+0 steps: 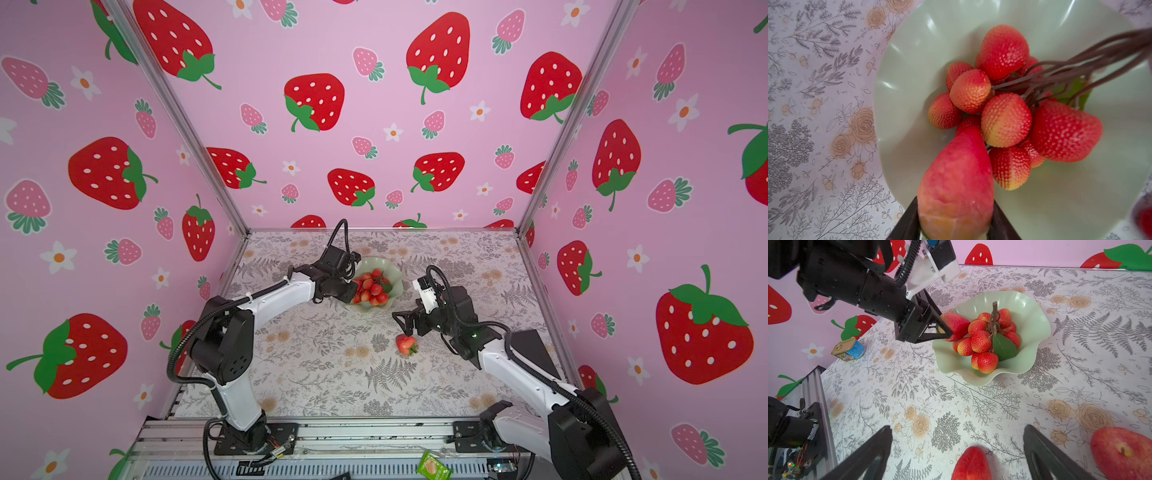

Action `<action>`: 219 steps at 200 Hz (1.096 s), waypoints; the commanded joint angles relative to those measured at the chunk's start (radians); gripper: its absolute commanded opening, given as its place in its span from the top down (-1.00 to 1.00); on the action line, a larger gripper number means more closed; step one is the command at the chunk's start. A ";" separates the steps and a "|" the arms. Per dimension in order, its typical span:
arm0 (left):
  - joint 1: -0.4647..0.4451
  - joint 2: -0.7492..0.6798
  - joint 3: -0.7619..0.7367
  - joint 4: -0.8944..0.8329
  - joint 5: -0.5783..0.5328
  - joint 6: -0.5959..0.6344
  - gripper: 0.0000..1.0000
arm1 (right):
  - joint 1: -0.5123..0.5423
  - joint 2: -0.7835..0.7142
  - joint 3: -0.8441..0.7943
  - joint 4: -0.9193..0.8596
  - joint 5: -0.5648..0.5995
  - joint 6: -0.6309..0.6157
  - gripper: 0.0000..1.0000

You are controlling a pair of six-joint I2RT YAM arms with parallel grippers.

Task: Place and organize the fake fruits in the fruit bowl
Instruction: 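Place the peach into the green bowl with the left gripper, then grasp the large red strawberry with the right gripper while the left gripper withdraws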

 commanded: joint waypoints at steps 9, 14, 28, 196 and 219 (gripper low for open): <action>0.005 0.007 0.060 -0.036 -0.035 0.018 0.03 | 0.000 0.002 0.007 -0.093 0.078 -0.022 -0.99; 0.002 0.001 0.058 -0.035 -0.037 0.016 -0.03 | 0.000 0.008 0.013 -0.123 0.101 -0.022 -0.99; 0.003 -0.034 0.033 -0.011 -0.026 0.020 -0.18 | 0.000 0.036 0.022 -0.182 0.141 -0.028 -0.99; -0.310 -0.836 -0.515 -0.085 0.159 -0.225 -0.98 | 0.137 0.250 0.059 -0.353 0.253 0.011 -0.88; -0.315 -0.907 -0.551 -0.091 0.118 -0.239 -0.98 | 0.136 0.264 0.054 -0.347 0.276 0.021 -0.79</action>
